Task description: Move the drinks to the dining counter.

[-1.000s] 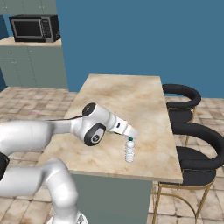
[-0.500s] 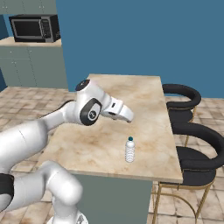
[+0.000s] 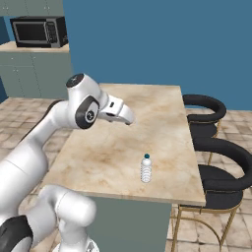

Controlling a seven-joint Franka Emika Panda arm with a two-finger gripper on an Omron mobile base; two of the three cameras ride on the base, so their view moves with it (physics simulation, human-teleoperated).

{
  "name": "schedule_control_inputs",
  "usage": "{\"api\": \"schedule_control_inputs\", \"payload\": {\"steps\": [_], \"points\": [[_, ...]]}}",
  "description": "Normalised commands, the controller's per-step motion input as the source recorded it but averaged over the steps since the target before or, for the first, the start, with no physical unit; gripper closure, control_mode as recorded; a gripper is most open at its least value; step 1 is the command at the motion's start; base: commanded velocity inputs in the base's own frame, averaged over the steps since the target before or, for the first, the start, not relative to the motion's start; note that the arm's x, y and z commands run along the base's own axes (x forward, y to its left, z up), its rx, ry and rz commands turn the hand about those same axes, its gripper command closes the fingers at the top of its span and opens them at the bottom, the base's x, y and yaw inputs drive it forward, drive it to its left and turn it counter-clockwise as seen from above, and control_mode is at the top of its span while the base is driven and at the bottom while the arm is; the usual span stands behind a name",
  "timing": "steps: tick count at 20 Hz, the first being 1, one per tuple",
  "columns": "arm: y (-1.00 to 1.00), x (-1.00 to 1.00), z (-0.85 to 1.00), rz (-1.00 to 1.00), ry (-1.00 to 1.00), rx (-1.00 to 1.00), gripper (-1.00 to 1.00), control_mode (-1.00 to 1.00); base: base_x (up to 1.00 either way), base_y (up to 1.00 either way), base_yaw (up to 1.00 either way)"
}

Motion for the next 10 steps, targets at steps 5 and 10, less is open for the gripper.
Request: {"api": "schedule_control_inputs", "payload": {"steps": [5, 10], "points": [[0.60, -0.03, 0.32, 0.11, -0.12, 0.06, -1.00, -1.00, 0.00, 0.00, 0.00], [0.52, -0.19, 0.26, 0.15, -0.14, 0.06, -1.00, -1.00, 0.00, 0.00, 0.00]]}}
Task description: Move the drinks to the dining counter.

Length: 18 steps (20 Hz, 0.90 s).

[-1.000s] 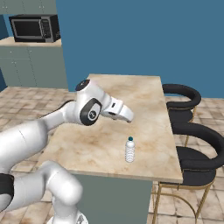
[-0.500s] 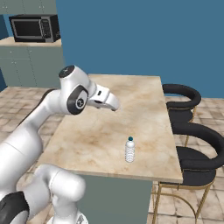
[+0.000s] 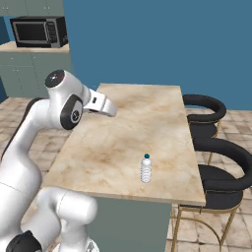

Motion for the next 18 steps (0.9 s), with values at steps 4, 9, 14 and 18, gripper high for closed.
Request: {"api": "schedule_control_inputs", "payload": {"steps": [4, 9, 14, 18], "points": [[0.39, -0.20, 0.23, 0.23, -0.11, 0.09, -1.00, -1.00, 0.00, 0.00, 0.00], [0.34, -0.12, 0.22, 0.28, -0.02, 0.12, -1.00, -1.00, 0.00, 0.00, 0.00], [0.25, -0.03, 0.27, 0.24, 0.00, 0.13, -1.00, -1.00, 0.00, 0.00, 0.00], [0.27, 0.00, 0.23, 0.08, 0.00, 0.04, -1.00, -1.00, 0.00, 0.00, 0.00]]}}
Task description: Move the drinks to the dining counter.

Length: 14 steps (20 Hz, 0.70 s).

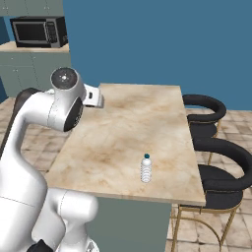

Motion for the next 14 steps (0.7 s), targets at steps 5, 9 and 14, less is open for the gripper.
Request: {"api": "schedule_control_inputs", "payload": {"steps": [5, 9, 14], "points": [[0.41, 0.00, 0.05, 0.02, 0.00, 0.00, -1.00, -1.00, 0.00, 0.00, 0.00], [0.29, -0.09, 0.05, 0.00, 0.00, 0.00, -1.00, -1.00, 0.00, 0.00, 0.00], [0.14, -0.29, 0.07, 0.00, 0.00, 0.00, -1.00, -1.00, 0.00, 0.00, 0.00]]}}
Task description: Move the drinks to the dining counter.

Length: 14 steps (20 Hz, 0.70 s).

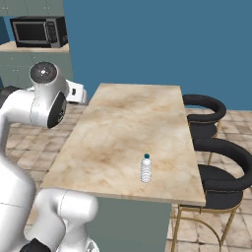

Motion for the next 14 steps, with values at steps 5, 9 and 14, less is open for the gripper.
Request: {"api": "schedule_control_inputs", "payload": {"steps": [5, 9, 14], "points": [[0.09, -0.45, 0.06, 0.00, -0.01, -0.01, -1.00, -1.00, 0.00, 0.00, 0.00], [0.03, -0.39, 0.07, 0.00, -0.01, -0.01, -1.00, -1.00, 0.00, 0.00, 0.00], [0.00, -0.08, 0.03, 0.00, 0.01, 0.00, -1.00, 1.00, 0.00, 0.00, 0.00]]}}
